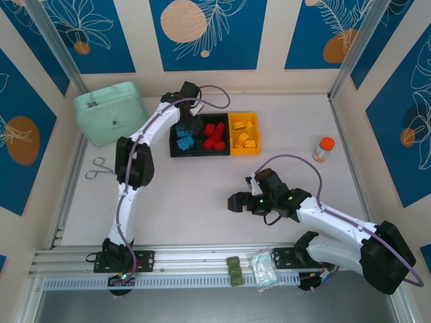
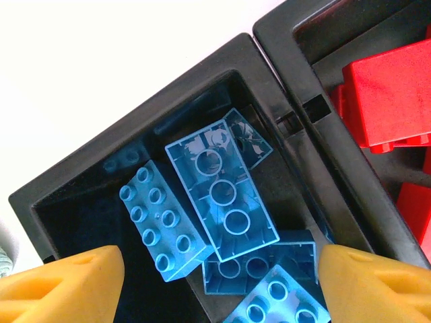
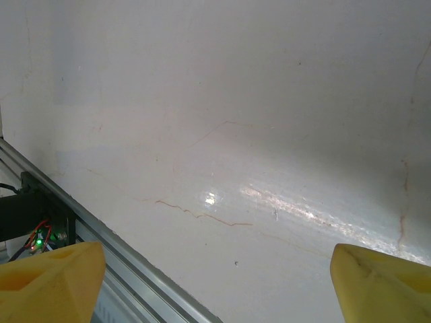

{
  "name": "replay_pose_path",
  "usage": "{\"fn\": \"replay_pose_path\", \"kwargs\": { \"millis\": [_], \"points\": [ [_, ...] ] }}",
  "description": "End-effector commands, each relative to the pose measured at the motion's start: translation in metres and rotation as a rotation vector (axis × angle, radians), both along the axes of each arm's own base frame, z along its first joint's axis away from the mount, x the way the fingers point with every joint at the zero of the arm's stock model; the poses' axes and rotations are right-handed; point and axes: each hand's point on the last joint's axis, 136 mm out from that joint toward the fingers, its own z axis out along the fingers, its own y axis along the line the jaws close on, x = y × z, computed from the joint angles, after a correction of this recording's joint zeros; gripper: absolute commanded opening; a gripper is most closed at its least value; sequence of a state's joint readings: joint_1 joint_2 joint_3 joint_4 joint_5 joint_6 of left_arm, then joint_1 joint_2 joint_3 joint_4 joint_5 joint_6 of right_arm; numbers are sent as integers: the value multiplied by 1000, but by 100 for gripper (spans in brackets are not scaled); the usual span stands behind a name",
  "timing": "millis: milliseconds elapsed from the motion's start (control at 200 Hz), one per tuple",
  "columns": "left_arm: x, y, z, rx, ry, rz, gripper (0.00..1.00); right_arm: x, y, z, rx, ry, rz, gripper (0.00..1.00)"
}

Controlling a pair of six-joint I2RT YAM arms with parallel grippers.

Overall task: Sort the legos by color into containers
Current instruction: Place the lego in the container, then reset both arms

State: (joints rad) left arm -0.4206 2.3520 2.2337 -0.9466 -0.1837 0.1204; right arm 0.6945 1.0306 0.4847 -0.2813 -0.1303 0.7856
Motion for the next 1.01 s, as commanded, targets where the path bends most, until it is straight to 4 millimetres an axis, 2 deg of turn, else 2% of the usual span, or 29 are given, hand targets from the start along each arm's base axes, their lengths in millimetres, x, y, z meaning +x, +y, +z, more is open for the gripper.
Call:
{"fn": "replay_pose_path", "kwargs": {
  "millis": [0,270,505,715,745,765,1000],
  "points": [
    [-3,3,18,-43,-7,28,76,-1,3,8,9,-17,15,87],
    [-23,-3,48,-163,-29,54,78,6,5,17,16,-62,12,88],
    [-61,4,66,-256,-55,99,83,26,7,39,-1,-164,19,90],
    [-106,25,76,-321,-112,164,93,65,1,67,-49,-293,-26,97],
    [-112,30,78,-324,-125,175,95,71,-1,70,-52,-309,-35,98],
    [-117,33,78,-327,-131,182,100,75,-3,72,-54,-318,-42,98],
    [-165,74,90,-316,-253,260,99,117,-28,91,-125,-406,-152,99]
  ]
}}
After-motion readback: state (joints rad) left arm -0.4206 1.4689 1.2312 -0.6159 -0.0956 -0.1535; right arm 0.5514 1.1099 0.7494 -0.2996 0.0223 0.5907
